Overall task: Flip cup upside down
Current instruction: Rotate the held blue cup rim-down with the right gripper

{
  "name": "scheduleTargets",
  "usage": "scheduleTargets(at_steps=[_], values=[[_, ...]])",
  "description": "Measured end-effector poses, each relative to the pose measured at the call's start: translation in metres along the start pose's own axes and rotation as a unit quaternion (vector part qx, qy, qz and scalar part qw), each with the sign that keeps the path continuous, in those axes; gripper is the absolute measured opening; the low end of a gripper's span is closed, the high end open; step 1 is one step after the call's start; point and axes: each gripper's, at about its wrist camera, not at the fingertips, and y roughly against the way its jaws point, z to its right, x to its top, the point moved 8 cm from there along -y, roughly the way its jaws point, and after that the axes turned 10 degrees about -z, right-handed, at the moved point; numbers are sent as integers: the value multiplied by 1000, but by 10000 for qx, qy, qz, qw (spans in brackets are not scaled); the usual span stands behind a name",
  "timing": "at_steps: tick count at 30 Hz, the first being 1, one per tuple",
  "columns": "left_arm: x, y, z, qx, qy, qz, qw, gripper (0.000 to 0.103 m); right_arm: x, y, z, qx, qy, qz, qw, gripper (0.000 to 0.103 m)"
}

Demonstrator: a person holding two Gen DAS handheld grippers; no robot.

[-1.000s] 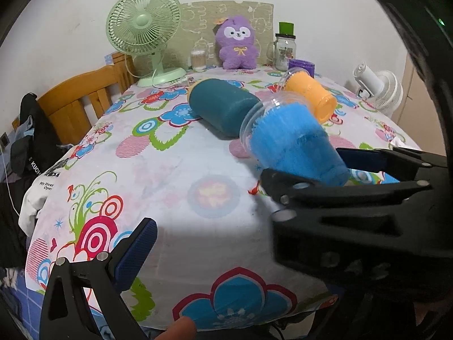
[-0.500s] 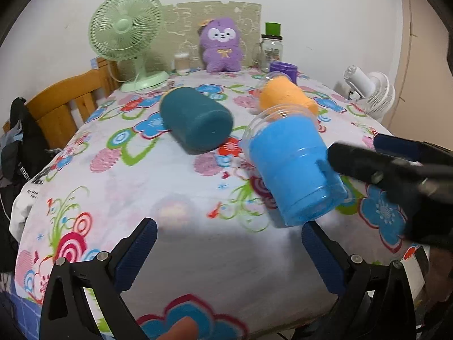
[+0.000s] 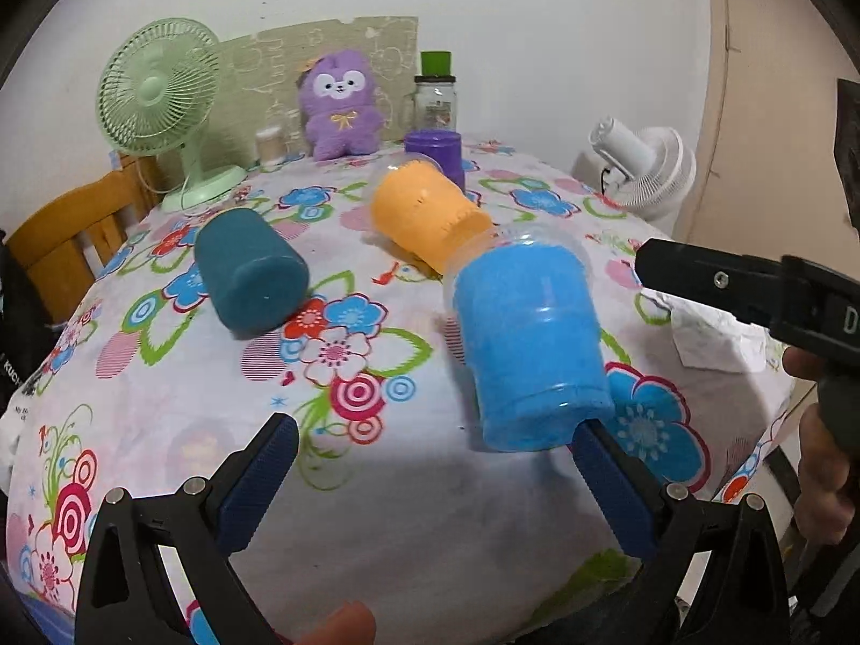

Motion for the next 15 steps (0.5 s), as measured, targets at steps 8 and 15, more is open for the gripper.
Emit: scheduleTargets(at_steps=[8, 15], values=[[2, -3, 1, -45, 44, -37, 10000, 103, -4, -7, 2, 19, 38, -112, 9999, 93], [-5, -2, 8, -166, -34, -114, 9998, 103, -5, -11, -1, 36, 42, -138, 9999, 93]])
